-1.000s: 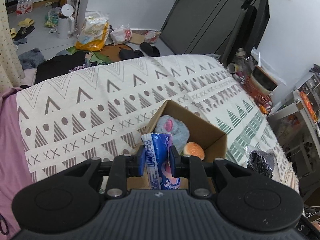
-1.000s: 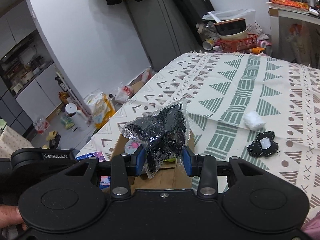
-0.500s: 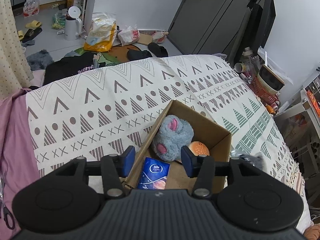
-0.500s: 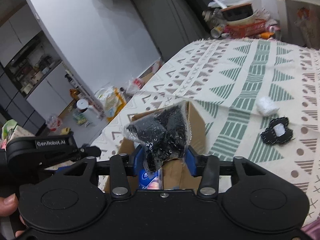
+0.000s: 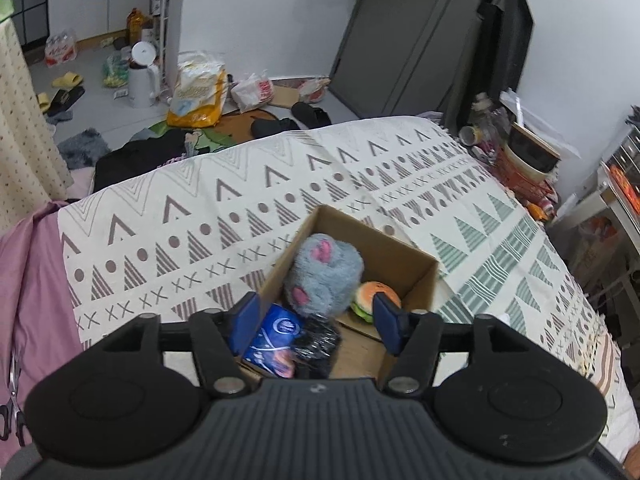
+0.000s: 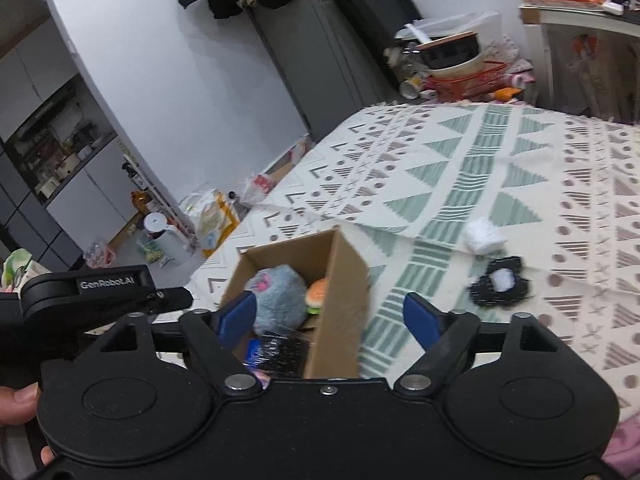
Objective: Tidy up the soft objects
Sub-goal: 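Release the blue packet into the box with the left tool while the right tool drops the sequin bag, then move both tools toward the white plastic bag and black felt patch, then grasp the white plastic bag with the left tool while the right tool grasps the black felt patch, then carry the white bag and black felt patch over the box with both tools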
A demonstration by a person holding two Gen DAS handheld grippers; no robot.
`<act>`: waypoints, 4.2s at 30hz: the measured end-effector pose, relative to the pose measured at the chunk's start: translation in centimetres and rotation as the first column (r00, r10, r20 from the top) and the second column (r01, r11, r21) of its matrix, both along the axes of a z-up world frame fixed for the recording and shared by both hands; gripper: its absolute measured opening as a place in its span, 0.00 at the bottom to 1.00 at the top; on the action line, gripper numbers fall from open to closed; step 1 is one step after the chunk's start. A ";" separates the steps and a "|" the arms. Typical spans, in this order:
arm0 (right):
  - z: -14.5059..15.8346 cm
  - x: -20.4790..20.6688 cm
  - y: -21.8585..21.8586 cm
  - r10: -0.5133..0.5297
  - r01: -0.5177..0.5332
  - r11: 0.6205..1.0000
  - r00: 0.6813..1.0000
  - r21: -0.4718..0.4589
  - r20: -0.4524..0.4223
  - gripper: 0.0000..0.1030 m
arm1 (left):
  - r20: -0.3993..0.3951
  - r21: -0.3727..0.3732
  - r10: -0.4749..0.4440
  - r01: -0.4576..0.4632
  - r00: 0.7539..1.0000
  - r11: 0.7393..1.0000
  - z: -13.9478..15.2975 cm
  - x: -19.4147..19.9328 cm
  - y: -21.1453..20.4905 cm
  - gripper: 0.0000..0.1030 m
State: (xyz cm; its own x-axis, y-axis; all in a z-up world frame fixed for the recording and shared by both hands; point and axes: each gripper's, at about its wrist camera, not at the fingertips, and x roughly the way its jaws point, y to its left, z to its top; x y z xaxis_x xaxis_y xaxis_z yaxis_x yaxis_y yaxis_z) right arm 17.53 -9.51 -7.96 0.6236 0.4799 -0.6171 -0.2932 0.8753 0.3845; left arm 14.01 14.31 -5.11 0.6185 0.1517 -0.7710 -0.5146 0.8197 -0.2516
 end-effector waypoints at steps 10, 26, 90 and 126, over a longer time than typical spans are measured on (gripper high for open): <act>1.7 -0.3 -5.5 -0.083 0.083 0.996 0.997 -0.013 0.010 0.97 | -0.012 0.047 -0.080 0.081 0.997 0.996 1.5 0.5 -5.1 0.80; 1.3 0.6 -13.6 -0.184 0.187 0.980 0.982 0.067 -0.049 1.00 | -0.011 0.062 -0.124 0.124 0.992 0.990 2.4 1.1 -10.5 0.82; -12.9 13.9 -9.7 -0.190 0.183 0.982 0.921 -0.055 -0.339 0.65 | -0.013 -0.314 -0.499 0.470 0.867 0.825 -13.0 20.9 -14.8 0.67; -11.5 12.3 -9.3 -0.226 0.195 0.971 0.940 -0.140 -0.256 0.27 | -0.019 -0.243 -0.453 0.435 0.891 0.867 -12.2 18.9 -15.0 0.36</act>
